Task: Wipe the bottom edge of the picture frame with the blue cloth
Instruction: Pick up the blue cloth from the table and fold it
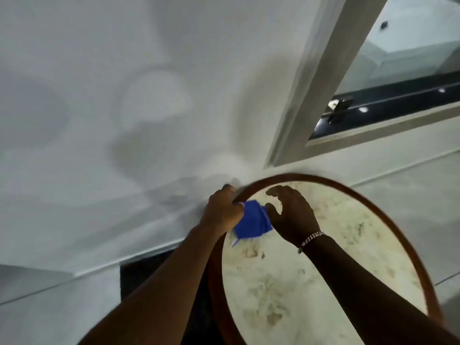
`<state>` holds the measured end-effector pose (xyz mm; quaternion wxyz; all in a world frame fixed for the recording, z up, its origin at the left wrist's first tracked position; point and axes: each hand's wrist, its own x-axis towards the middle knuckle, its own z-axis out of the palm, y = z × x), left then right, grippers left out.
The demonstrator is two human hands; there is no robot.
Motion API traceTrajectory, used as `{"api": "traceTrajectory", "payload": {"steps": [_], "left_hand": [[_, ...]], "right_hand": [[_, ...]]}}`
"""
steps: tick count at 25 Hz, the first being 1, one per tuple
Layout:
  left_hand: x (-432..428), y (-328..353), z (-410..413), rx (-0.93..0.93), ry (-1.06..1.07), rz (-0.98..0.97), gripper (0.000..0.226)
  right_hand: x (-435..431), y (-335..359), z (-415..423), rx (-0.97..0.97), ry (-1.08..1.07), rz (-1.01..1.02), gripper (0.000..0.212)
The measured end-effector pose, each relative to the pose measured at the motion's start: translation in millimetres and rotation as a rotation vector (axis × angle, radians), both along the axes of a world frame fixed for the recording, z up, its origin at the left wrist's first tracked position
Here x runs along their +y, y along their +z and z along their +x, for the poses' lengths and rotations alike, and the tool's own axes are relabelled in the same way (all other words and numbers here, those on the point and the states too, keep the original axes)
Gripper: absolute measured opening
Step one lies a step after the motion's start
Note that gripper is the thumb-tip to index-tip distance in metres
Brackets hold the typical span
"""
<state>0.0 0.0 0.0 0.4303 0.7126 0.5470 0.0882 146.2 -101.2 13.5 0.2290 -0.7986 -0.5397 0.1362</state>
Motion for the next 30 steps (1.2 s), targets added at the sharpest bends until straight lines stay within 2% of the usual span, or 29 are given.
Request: {"api": "traceTrajectory", "payload": {"steps": [3, 6, 9, 12, 17, 25, 30], "left_hand": [[-11.4, -66.6, 4.4, 0.079, 0.009, -0.128, 0.031], [-23.7, -97.5, 13.8, -0.044, 0.209, -0.157, 0.032], [-27.4, -95.5, 25.4, -0.207, 0.436, -0.100, 0.041], [-28.3, -75.7, 18.4, -0.380, 0.537, -0.099, 0.047], [-7.1, 13.0, -23.0, -0.612, 0.560, 0.012, 0.054], [17.8, 226.1, -65.6, -0.857, 0.393, 0.361, 0.055], [32.5, 368.5, -94.5, -0.966, 0.273, 0.644, 0.051]], "right_hand": [[10.5, -71.3, 1.5, 0.020, -0.026, -0.103, 0.028], [20.3, -115.6, -7.7, 0.074, -0.056, -0.170, 0.037], [30.0, -131.6, -21.9, 0.159, -0.099, -0.055, 0.035], [31.7, -113.0, -34.4, 0.243, -0.130, 0.087, 0.033], [47.3, -16.9, -56.8, 0.241, -0.025, 0.483, 0.027], [79.3, 190.1, -87.2, 0.056, 0.066, 0.823, 0.025], [103.4, 329.5, -119.4, 0.157, 0.083, 1.091, 0.034]]}}
